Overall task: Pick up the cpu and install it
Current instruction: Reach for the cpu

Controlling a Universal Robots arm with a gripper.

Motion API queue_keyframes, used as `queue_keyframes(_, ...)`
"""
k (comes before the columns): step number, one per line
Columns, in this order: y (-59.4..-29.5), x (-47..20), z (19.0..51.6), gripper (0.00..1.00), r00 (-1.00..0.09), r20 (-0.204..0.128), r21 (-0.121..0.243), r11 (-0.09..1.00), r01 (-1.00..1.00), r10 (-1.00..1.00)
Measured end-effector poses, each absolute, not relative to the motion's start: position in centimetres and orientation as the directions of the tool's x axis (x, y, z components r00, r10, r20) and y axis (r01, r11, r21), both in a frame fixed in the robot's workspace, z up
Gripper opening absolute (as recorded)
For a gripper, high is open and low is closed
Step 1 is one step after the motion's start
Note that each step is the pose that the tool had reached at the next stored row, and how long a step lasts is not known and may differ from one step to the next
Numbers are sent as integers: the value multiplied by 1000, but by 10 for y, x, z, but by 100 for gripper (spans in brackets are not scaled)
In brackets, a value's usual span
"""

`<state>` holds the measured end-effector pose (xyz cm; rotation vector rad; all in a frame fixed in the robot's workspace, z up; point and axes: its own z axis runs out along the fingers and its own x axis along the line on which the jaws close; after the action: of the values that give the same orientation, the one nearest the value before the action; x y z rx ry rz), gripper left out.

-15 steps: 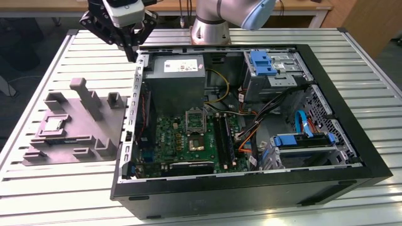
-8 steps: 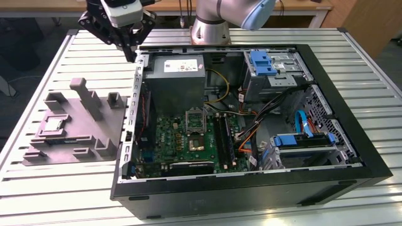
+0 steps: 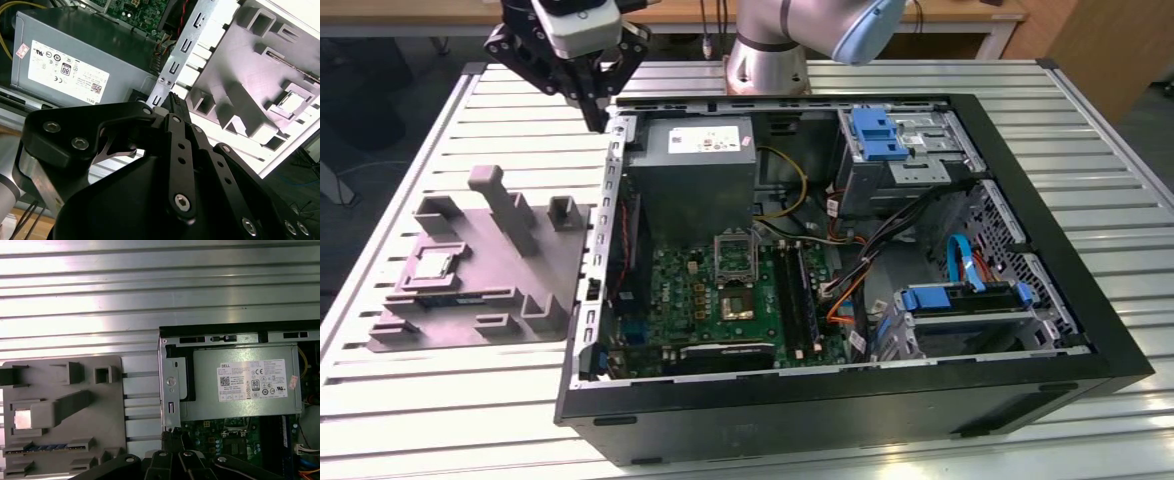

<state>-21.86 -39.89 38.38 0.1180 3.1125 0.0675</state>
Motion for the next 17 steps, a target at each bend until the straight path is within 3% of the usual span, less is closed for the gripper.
queue_keyframes(17, -399, -222, 384, 11, -997, -24, 44, 996, 75, 76)
